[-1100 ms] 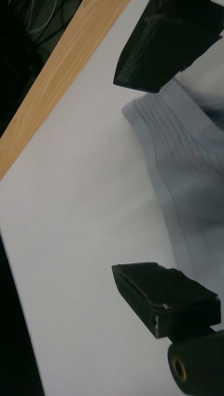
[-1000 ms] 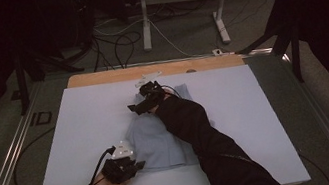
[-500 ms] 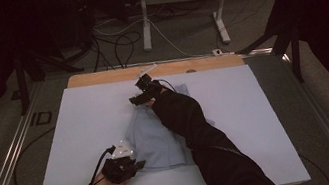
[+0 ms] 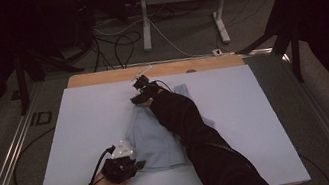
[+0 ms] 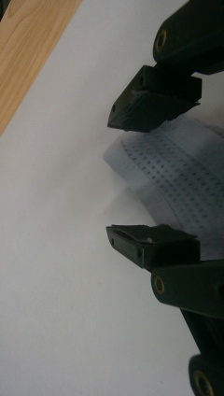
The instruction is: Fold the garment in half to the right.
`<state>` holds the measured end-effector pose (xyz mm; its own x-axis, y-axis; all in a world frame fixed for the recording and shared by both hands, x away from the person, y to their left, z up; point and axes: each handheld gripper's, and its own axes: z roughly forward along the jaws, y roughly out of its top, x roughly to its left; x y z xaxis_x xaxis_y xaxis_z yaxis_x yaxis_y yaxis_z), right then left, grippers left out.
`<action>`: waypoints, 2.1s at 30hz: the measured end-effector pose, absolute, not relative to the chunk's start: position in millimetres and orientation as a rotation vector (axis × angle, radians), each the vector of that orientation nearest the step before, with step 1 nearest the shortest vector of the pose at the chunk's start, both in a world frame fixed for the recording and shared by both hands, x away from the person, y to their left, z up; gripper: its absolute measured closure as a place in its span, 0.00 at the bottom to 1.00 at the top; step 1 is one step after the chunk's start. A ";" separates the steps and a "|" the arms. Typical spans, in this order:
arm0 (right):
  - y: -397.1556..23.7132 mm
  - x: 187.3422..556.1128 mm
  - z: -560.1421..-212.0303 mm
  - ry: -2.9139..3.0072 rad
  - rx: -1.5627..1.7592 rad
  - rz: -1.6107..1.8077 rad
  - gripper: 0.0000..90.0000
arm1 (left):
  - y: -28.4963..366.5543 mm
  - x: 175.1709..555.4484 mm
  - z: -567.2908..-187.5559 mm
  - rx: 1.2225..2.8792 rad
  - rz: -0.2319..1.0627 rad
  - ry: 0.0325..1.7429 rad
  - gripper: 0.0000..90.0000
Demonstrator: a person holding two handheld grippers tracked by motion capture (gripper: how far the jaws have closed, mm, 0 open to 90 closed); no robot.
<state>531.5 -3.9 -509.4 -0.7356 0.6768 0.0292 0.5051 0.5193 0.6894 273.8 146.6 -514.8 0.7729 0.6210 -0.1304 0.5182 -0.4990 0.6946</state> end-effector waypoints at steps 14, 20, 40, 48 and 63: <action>6.5 537.1 -518.9 2.553 0.940 0.835 0.62 | 146.4 274.7 -515.8 2.208 0.166 0.844 0.95; 7.2 537.4 -517.8 2.552 0.916 0.799 0.72 | 146.1 274.5 -516.4 2.209 0.165 0.846 0.95; 3.4 531.5 -497.5 2.513 0.843 0.791 0.95 | 148.0 274.3 -509.7 2.195 0.169 0.845 0.95; -5.1 529.2 -482.5 2.488 0.851 0.832 0.95 | 143.8 273.6 -499.9 2.191 0.168 0.817 0.95; -29.8 523.6 -463.8 2.456 0.869 0.893 0.95 | 127.3 274.4 -483.0 2.210 0.179 0.764 0.95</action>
